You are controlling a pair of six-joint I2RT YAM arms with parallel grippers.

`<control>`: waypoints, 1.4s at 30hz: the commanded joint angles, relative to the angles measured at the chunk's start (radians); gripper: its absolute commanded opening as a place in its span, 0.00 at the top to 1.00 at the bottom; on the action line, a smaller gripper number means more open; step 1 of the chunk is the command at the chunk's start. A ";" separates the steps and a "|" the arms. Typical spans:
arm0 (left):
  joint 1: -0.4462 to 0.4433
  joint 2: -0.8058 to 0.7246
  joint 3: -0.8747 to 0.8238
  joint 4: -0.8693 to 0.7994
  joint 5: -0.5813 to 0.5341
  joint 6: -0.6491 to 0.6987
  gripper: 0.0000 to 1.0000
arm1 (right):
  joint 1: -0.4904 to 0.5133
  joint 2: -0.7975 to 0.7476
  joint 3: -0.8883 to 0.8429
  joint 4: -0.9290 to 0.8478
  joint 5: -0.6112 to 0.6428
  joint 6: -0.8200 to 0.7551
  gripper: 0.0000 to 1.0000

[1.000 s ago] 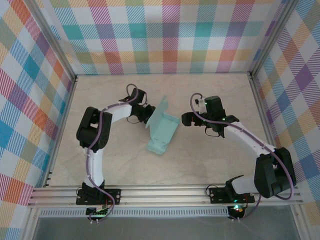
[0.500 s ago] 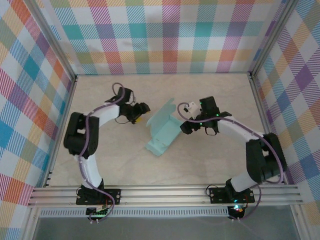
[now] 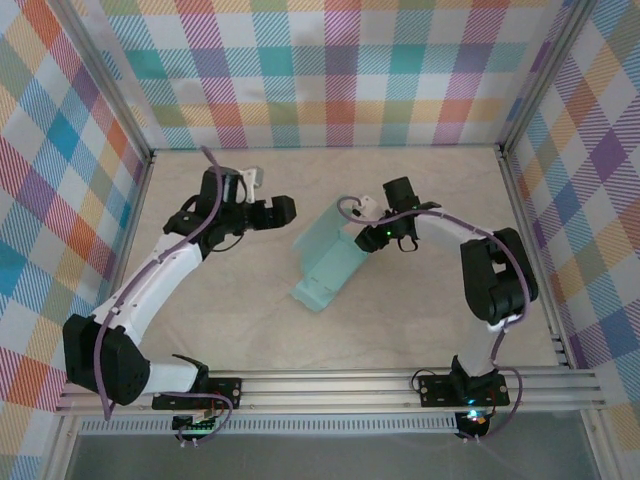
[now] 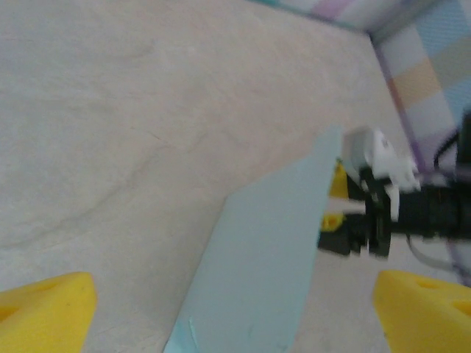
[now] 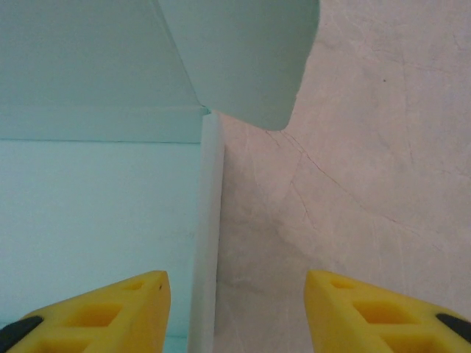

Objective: Fold the paper box

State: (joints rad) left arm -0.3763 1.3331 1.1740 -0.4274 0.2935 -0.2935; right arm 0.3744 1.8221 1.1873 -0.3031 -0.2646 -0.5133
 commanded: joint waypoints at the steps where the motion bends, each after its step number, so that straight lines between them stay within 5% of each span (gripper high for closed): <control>1: -0.047 0.058 0.050 -0.117 -0.006 0.152 0.18 | 0.007 0.034 0.041 -0.053 -0.046 -0.029 0.49; 8: -0.107 0.184 0.155 -0.224 -0.052 0.275 0.29 | 0.006 0.042 0.044 -0.056 -0.048 -0.017 0.49; 13: -0.107 0.261 0.196 -0.247 -0.070 0.251 0.55 | 0.006 0.046 0.046 -0.057 -0.051 -0.016 0.49; 30: -0.104 0.281 0.175 -0.213 -0.098 0.206 0.76 | 0.008 0.151 0.148 -0.124 -0.067 -0.043 0.70; 42: -0.098 0.296 0.174 -0.201 -0.076 0.201 0.76 | 0.027 0.215 0.213 -0.168 -0.038 -0.085 0.80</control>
State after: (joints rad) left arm -0.4770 1.6115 1.3380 -0.6285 0.2005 -0.0856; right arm 0.3927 2.0220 1.3758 -0.4393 -0.2958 -0.5663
